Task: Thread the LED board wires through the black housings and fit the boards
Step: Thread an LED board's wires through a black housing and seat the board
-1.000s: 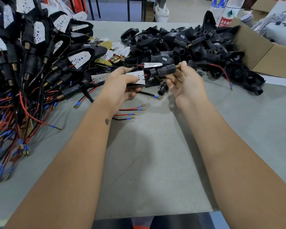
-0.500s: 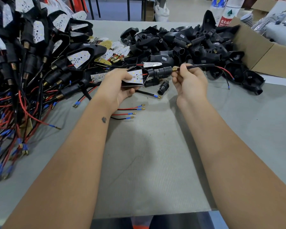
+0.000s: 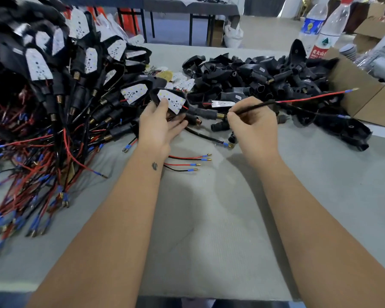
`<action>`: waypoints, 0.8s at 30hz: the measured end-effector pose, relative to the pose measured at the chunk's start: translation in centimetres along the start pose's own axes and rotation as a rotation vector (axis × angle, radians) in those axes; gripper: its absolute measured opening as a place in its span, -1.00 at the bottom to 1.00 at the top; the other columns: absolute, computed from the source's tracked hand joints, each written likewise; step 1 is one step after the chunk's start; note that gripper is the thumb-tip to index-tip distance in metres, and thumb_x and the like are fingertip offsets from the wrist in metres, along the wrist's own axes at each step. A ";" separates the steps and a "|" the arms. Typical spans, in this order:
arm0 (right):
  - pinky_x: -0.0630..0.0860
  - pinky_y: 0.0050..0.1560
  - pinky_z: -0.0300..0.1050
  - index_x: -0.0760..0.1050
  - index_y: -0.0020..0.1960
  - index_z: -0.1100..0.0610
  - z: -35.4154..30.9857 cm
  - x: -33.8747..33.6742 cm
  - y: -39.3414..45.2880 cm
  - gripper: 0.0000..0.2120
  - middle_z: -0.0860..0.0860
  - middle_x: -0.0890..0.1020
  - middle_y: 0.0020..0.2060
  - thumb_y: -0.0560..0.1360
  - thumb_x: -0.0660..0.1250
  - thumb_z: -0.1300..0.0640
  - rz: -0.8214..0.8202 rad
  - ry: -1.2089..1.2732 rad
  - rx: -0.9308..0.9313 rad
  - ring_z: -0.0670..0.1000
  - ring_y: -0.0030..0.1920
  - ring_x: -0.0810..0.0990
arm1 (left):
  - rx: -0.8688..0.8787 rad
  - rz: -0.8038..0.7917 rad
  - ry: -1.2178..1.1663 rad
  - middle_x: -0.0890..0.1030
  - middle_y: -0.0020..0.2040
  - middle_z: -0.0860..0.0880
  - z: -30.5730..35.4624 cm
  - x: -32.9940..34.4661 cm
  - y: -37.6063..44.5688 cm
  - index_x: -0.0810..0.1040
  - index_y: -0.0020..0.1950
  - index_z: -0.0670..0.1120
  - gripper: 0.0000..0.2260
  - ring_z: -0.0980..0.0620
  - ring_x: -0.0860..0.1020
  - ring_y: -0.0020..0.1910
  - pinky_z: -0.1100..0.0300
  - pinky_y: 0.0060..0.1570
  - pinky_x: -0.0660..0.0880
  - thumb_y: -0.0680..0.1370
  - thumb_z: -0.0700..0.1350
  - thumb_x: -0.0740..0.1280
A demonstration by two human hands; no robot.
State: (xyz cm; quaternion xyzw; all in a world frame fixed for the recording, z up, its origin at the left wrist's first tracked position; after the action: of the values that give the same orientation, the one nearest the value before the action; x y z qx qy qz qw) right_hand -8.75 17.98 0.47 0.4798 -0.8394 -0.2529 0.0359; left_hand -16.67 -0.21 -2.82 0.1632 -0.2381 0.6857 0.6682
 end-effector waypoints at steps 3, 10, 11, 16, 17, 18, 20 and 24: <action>0.38 -0.26 -0.31 0.47 -0.21 0.20 -1.6 1.5 -1.1 -0.90 -0.03 0.48 -0.38 0.42 0.27 0.36 -0.118 -0.137 -0.227 -0.14 -0.35 0.43 | -0.028 -0.022 0.068 0.54 0.16 -0.12 0.5 -0.3 0.2 0.45 0.25 -0.02 -0.83 -0.11 0.70 -0.22 0.10 -0.23 0.63 0.67 -0.06 0.20; 0.48 -0.29 0.07 0.53 -0.15 0.24 -6.7 6.6 -4.8 -0.95 0.10 0.55 -0.27 0.46 0.31 0.31 -0.302 -0.563 -0.915 0.18 -0.24 0.51 | 0.219 0.066 0.416 0.58 -0.11 -0.08 8.8 -2.3 0.8 0.53 -0.05 -0.09 -0.91 0.14 0.54 -0.52 0.29 -0.46 0.51 0.63 -0.13 0.29; 0.47 -0.32 0.06 0.54 -0.17 0.24 -7.6 8.0 -5.6 -0.94 0.11 0.54 -0.27 0.47 0.31 0.31 -0.338 -0.594 -0.994 0.19 -0.25 0.51 | 0.255 0.071 0.484 0.56 -0.19 -0.04 10.3 -2.7 0.9 0.52 -0.07 -0.07 -0.92 0.15 0.50 -0.55 0.30 -0.48 0.49 0.61 -0.11 0.31; 0.40 -0.46 -0.03 0.58 -0.12 0.26 -12.3 14.6 -7.0 -0.86 0.15 0.55 -0.26 0.34 0.43 0.38 -0.473 -0.575 -1.116 0.17 -0.28 0.52 | 0.440 0.117 0.738 0.49 -0.35 0.11 17.6 -5.2 1.3 0.58 -0.01 -0.01 -0.93 0.19 0.40 -0.54 0.32 -0.53 0.39 0.56 -0.04 0.36; 0.39 -0.47 -0.04 0.58 -0.10 0.26 -13.3 15.8 -7.0 -0.84 0.16 0.56 -0.25 0.33 0.43 0.39 -0.483 -0.551 -1.118 0.17 -0.27 0.53 | 0.484 0.137 0.761 0.48 -0.38 0.12 19.1 -5.8 1.4 0.58 -0.07 0.01 -0.94 0.17 0.40 -0.52 0.31 -0.51 0.38 0.55 -0.03 0.37; 0.40 -0.45 -0.03 0.58 -0.08 0.27 -14.3 17.0 -6.9 -0.83 0.16 0.56 -0.24 0.34 0.41 0.40 -0.493 -0.523 -1.116 0.18 -0.25 0.54 | 0.537 0.155 0.790 0.47 -0.39 0.11 20.6 -6.2 1.5 0.59 -0.10 -0.01 -0.93 0.14 0.41 -0.46 0.29 -0.47 0.37 0.55 -0.03 0.37; 0.48 -0.34 0.02 0.57 -0.02 0.27 -16.2 19.4 -6.4 -0.81 0.15 0.57 -0.18 0.37 0.37 0.38 -0.507 -0.468 -1.089 0.19 -0.16 0.55 | 0.651 0.194 0.854 0.46 -0.34 0.08 23.5 -7.0 1.8 0.61 -0.09 -0.07 -0.88 0.13 0.41 -0.36 0.25 -0.36 0.34 0.53 -0.03 0.37; 0.37 0.23 -0.01 0.35 0.42 0.21 -17.2 24.1 -4.5 -0.52 0.16 0.49 0.27 0.50 0.30 0.26 -0.600 -0.479 -0.852 0.19 0.25 0.46 | 0.822 0.459 0.909 0.53 -0.15 0.16 27.7 -8.6 3.0 0.48 0.07 0.01 -0.84 0.20 0.49 -0.19 0.33 -0.15 0.42 0.51 -0.05 0.36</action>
State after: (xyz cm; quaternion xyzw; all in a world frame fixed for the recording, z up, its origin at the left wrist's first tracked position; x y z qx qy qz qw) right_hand -12.99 -10.43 8.95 0.5694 -0.4751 -0.6698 -0.0385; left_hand -21.77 -22.48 15.23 0.0444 0.3210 0.8466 0.4221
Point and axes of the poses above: each hand's wrist, its own y-axis towards the middle knuckle, its own x-axis out of the palm, z = x × y, the point moved 5 cm from there along y, towards the middle knuckle
